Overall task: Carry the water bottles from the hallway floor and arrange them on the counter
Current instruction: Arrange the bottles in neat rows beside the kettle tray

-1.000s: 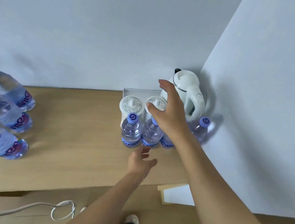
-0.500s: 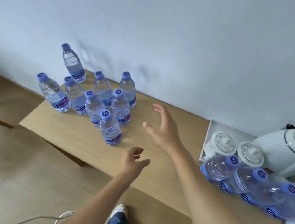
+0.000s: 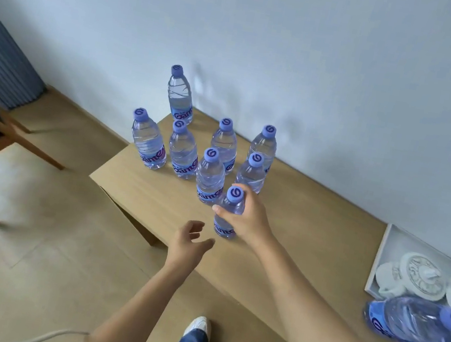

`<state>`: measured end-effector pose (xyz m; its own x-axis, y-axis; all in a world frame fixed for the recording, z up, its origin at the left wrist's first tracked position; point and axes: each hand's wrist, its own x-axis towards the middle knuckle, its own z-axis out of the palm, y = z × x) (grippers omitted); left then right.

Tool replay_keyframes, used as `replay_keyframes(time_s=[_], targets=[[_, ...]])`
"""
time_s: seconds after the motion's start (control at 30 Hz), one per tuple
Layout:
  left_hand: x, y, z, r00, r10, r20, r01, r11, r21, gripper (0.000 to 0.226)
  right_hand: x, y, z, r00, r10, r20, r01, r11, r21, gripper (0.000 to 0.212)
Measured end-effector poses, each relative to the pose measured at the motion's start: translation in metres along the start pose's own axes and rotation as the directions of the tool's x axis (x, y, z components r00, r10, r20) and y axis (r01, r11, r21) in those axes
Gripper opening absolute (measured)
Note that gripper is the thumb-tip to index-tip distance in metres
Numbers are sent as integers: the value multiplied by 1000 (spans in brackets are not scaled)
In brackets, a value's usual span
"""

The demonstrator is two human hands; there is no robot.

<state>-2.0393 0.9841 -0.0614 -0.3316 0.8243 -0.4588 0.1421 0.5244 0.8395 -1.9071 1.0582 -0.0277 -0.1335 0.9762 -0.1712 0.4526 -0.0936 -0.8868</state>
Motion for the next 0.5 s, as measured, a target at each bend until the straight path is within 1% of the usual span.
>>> replay_keyframes(time_s=[0.1, 0.23, 0.33, 0.4, 0.5], targets=[[12, -4, -6, 999, 5, 46, -5, 1000, 7, 42, 5, 2, 11, 998, 43, -50, -41, 998, 42, 39], [23, -13, -7, 993, 4, 115, -7, 1000, 29, 47, 10, 11, 19, 992, 62, -108, -49, 991, 121, 29], [30, -18, -4, 983, 19, 181, -26, 999, 41, 57, 12, 10, 21, 992, 72, -100, -57, 987, 149, 26], [33, -20, 0, 971, 59, 233, -76, 995, 65, 66, 11, 7, 18, 991, 89, -99, -70, 982, 178, 24], [31, -13, 8, 950, 193, 247, -215, 974, 69, 74, 9, -9, 6, 991, 79, -111, -55, 977, 205, 22]])
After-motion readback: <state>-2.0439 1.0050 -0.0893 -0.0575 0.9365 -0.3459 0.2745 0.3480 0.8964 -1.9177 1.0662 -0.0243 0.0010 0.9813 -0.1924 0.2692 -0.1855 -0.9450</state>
